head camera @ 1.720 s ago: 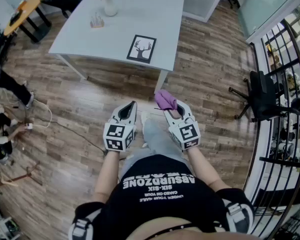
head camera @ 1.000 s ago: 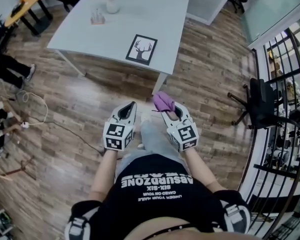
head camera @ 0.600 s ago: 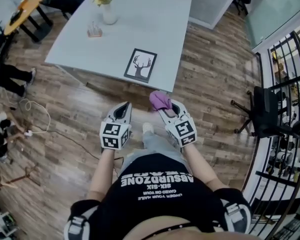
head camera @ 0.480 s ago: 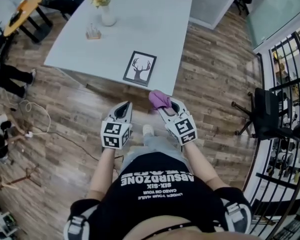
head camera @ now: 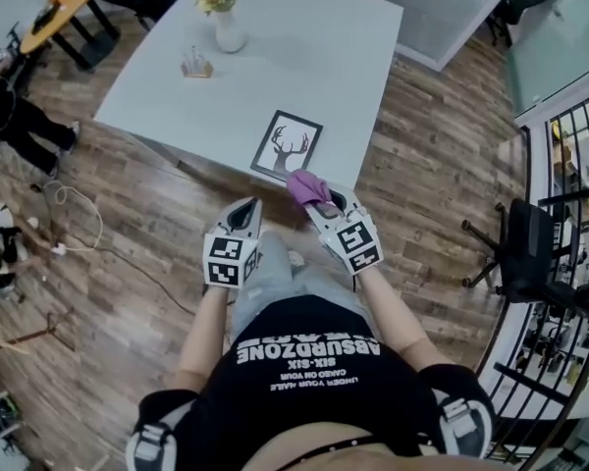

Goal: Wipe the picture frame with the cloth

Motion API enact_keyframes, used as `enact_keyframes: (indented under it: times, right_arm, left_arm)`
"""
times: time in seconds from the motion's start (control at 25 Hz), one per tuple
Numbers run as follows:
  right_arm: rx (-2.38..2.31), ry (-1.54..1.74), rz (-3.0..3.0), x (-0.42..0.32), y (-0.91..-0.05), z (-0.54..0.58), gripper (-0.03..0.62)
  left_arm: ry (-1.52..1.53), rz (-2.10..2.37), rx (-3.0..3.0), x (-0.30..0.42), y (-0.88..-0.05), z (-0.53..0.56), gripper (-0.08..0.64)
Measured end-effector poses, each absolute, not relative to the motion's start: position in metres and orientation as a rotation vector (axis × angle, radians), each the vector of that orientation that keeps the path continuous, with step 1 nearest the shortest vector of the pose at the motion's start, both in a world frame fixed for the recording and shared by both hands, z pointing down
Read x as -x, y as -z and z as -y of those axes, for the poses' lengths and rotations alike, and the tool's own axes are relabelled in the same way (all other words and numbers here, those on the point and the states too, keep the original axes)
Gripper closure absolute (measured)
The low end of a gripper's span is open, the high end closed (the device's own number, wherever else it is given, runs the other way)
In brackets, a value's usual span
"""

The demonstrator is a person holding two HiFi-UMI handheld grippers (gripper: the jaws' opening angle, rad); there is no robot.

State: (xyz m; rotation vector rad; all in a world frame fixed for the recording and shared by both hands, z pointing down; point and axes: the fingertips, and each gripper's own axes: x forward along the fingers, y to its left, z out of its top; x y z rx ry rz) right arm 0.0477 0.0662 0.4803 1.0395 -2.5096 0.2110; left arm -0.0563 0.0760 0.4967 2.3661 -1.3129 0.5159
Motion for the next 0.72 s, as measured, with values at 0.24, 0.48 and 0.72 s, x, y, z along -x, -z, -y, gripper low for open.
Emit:
enact_keyframes:
  times: [0.24,0.48,0.72]
  right_arm:
    - [-0.907,-0.198,2.529,-0.012,-0.498,-0.032,0.451]
    - [-0.846,-0.246,2.521,0.015,-0.524,0.000,0.451]
    - [-0.779,-0.294,2.481,0.030,-0.555,0.037,0.451]
  left_arm:
    - [-0.554,1.336,-2.316,0.070,-0.512,-0.053,0.545]
    - [-0.597,1.329,-2.274,0.080,-0.537,-0.023,0.545]
    - [-0.665,1.291,-2.227,0.079,-0.576,0.015,0.545]
